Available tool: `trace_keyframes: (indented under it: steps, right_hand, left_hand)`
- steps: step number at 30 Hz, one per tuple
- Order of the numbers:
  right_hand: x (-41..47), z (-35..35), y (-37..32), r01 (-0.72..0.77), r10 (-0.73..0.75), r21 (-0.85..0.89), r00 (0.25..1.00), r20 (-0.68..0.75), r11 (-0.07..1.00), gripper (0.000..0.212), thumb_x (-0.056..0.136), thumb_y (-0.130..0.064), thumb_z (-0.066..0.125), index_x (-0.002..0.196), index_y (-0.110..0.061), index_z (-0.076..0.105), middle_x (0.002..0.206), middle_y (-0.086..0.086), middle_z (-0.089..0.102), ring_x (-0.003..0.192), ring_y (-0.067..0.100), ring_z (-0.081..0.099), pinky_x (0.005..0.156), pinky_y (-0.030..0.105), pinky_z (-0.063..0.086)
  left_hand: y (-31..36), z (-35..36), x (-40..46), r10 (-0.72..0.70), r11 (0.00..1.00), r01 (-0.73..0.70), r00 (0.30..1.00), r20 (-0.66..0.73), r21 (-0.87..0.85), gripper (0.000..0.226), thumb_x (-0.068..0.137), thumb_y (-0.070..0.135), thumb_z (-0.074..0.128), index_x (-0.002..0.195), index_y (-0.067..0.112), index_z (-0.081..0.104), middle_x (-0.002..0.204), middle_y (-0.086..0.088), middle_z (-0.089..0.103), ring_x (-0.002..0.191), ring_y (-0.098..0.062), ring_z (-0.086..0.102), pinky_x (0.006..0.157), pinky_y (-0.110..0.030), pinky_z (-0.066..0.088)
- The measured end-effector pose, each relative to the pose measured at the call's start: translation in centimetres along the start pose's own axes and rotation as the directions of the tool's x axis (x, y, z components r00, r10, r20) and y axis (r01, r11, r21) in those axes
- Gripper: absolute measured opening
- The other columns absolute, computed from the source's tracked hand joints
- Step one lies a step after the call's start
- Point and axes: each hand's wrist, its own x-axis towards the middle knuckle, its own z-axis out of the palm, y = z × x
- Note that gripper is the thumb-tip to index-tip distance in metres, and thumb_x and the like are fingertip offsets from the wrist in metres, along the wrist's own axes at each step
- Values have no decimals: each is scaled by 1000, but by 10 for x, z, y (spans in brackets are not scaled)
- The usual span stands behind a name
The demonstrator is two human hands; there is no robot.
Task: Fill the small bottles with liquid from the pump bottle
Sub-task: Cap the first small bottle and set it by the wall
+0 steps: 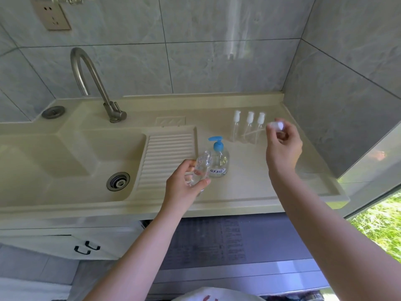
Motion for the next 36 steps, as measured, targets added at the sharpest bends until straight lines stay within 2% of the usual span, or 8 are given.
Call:
trace_keyframes:
  steps: [3, 6, 14, 20, 26, 29, 33, 36]
  right_hand:
    - [-6, 7, -27, 162, -165, 73, 986, 37, 984, 17, 94, -36, 61, 107, -24, 61, 102, -3, 65, 82, 3, 57, 74, 12, 44]
    - [-14, 12, -55, 224, -241, 176, 967, 81, 959, 10, 98, -32, 57, 98, -22, 57, 90, -7, 60, 81, 5, 57, 74, 14, 44]
    - [-28, 16, -75, 236, -287, 204, 919, 271, 950, 8, 98, -34, 57, 94, -27, 57, 84, -5, 61, 76, 5, 56, 75, 30, 48]
    - [-27, 17, -70, 226, -266, 154, 903, 338, 962, 7, 96, -32, 61, 90, -29, 59, 79, -17, 60, 78, 7, 59, 79, 35, 52]
    - [-27, 21, -68, 216, -257, 145, 879, 403, 966, 12, 95, -30, 63, 93, -18, 64, 79, -11, 62, 77, 9, 58, 76, 27, 49]
    - [-29, 24, -66, 213, -225, 81, 834, 504, 974, 10, 93, -30, 66, 98, -22, 68, 83, -4, 65, 75, 6, 57, 75, 29, 49]
    - [-33, 24, -63, 248, -199, 18, 728, 656, 969, 32, 92, -24, 68, 124, -27, 63, 81, -7, 60, 72, 2, 59, 76, 17, 48]
    - [-36, 22, -65, 305, -187, -28, 652, 735, 952, 41, 92, -17, 66, 129, -30, 59, 94, -2, 69, 84, 5, 66, 89, 26, 54]
  left_hand:
    - [2, 4, 2, 22, 1000, -22, 1000, -13, 6, 33, 75, 17, 82, 98, 29, 61, 98, 10, 67, 94, -17, 63, 69, -10, 47]
    - [3, 6, 5, 34, 997, -31, 999, -32, 66, 33, 74, 21, 82, 96, 30, 60, 96, 13, 67, 96, -8, 62, 82, -24, 49]
    - [10, 4, 7, 42, 995, -36, 997, -66, 91, 32, 74, 22, 83, 95, 29, 60, 98, 20, 66, 93, 3, 60, 78, -19, 47]
    - [12, 3, 6, 30, 998, -25, 997, -70, 60, 33, 74, 22, 83, 95, 30, 59, 98, 17, 66, 93, -2, 61, 82, -34, 55]
    - [15, 4, 7, 27, 999, -25, 997, -71, 39, 34, 74, 22, 84, 96, 30, 60, 99, 17, 68, 95, -6, 63, 86, -37, 54]
    - [16, 4, 7, 29, 999, -27, 997, -76, 31, 35, 73, 20, 84, 96, 30, 60, 98, 16, 68, 94, -7, 63, 86, -38, 55]
    - [16, 3, 8, 20, 1000, -19, 997, -74, 14, 35, 72, 21, 84, 96, 32, 59, 99, 16, 68, 94, -10, 64, 86, -44, 55]
    - [19, 2, 10, 20, 1000, -20, 997, -68, 4, 36, 71, 24, 84, 96, 33, 60, 100, 13, 70, 97, -11, 65, 87, -46, 55]
